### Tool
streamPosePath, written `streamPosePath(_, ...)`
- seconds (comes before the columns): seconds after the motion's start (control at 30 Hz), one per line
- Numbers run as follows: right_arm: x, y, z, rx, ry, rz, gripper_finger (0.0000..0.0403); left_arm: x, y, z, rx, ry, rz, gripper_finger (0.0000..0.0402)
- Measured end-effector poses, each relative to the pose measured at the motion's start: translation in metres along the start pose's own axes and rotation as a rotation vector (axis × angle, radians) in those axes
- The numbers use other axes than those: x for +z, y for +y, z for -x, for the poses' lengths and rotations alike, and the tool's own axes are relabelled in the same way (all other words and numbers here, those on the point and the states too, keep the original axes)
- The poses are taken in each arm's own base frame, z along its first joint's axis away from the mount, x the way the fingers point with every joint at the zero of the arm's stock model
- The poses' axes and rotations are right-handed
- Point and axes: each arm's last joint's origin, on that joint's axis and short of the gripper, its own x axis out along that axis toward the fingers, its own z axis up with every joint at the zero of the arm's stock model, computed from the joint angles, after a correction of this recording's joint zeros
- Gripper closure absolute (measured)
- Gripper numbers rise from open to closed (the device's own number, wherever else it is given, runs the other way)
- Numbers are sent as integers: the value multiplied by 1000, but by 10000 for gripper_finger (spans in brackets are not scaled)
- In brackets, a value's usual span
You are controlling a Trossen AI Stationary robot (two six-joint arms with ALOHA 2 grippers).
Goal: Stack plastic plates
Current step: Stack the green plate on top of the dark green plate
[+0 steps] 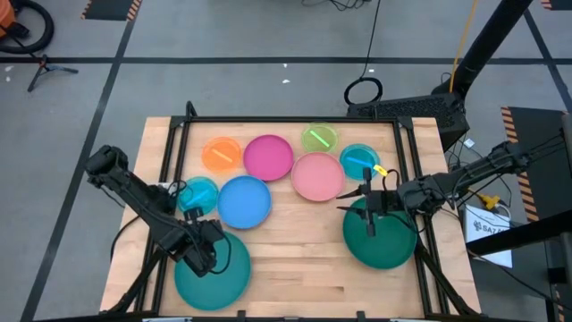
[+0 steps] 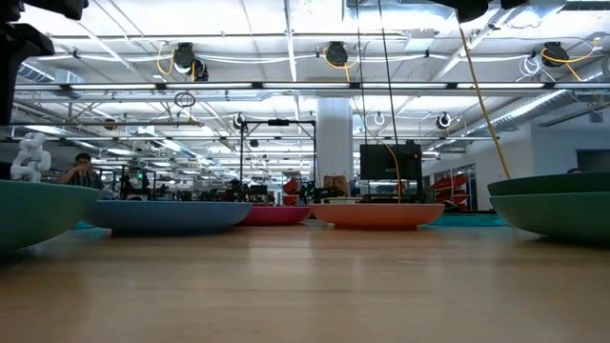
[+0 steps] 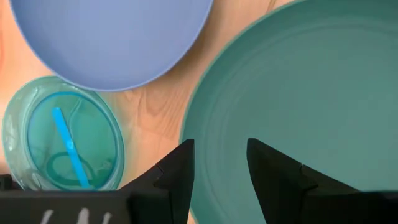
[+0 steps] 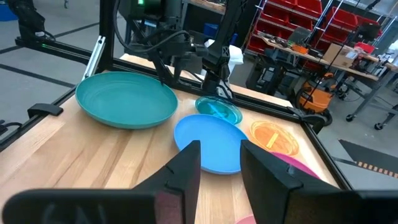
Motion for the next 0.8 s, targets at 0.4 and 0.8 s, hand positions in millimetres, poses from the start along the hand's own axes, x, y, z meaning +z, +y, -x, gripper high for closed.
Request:
streamPosePath(0.4, 0, 0, 0, 0, 0, 0, 298, -9, 4, -22, 25, 15, -33, 248)
streamPosePath(0.8, 0, 0, 0, 0, 0, 0, 298, -19, 11, -44, 61, 24, -57, 248)
